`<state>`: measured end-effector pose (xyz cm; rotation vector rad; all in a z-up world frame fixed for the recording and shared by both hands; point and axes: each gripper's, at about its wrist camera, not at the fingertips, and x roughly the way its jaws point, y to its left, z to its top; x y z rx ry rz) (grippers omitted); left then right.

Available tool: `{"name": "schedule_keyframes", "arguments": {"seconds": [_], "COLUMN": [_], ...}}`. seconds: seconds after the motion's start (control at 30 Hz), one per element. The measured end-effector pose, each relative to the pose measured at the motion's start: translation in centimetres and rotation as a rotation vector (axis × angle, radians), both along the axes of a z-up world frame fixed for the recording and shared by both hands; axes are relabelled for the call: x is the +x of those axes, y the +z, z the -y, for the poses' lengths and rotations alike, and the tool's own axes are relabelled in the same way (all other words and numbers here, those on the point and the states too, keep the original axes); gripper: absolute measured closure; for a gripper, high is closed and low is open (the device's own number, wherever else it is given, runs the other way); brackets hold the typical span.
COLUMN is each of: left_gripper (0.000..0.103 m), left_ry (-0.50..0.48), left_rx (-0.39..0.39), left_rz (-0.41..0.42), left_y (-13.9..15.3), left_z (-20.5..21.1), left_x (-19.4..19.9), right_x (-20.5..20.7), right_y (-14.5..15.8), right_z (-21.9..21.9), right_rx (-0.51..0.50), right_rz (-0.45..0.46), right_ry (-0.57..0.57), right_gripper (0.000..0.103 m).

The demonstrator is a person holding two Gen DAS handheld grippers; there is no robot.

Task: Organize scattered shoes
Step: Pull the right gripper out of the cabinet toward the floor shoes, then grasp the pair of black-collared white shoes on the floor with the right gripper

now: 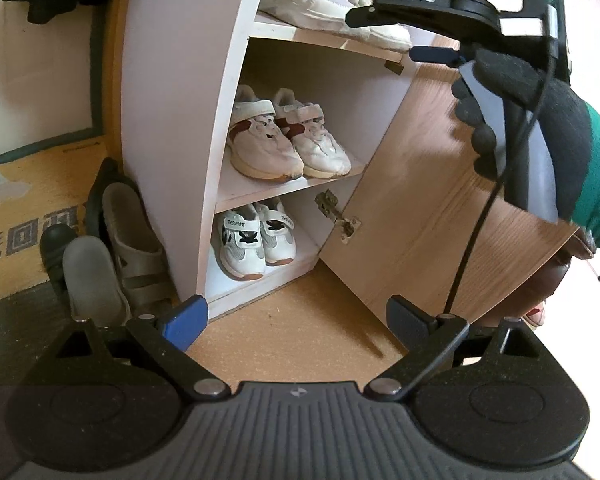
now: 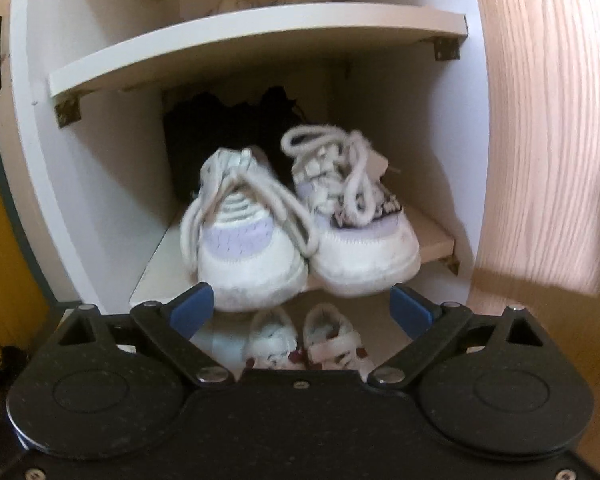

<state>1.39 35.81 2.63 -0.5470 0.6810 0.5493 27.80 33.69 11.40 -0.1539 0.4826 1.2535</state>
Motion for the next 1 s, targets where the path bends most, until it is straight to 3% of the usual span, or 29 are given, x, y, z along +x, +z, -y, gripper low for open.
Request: {"name": "schedule_keyframes", "arguments": {"seconds": [0.43,0.5,0.63,0.77,0.9,1.0], "left_gripper": [0.006,0.006,0.006,0.006,0.006,0.006], "left_ry": [0.008,-0.002,-0.017,-0.026,-0.047,-0.067], "left_rx": [0.005,0.012,0.022,0.031,0.044,0.052], "left_rz": [0.001,-0.002,-0.007,-0.009,-0.011,-0.014], "left_y": [0.2,0.3,0.3,0.4,0.5,0.6], "left_z": [-0.3,0.0,0.7,1.7,3.3,4.5], "left_x": [0.4,0.7,0.8,1.2,2.3,3.3], "right_x": [1.1,0.3,-1.9,-3.0,-2.5,-3.7], "right_y": [1.0,1.6,1.9,-1.0,-7.3,-15.2], "right_z": [-1.4,0.2,7.3,16.4,23.6,29.8], "right_rx": [0.017,0.018,-0.029,-0.088,-0.153,-0.199], "right_rz": [-0.021,-0.013,0.003,-0.062,-0.2,-0.388], "right_ry": [-0.015,-0.004,0.017,-0.074,-0.265,-0.478], "right_gripper": [0.007,0.006,0.006,0.006,0.007,0.008]}}
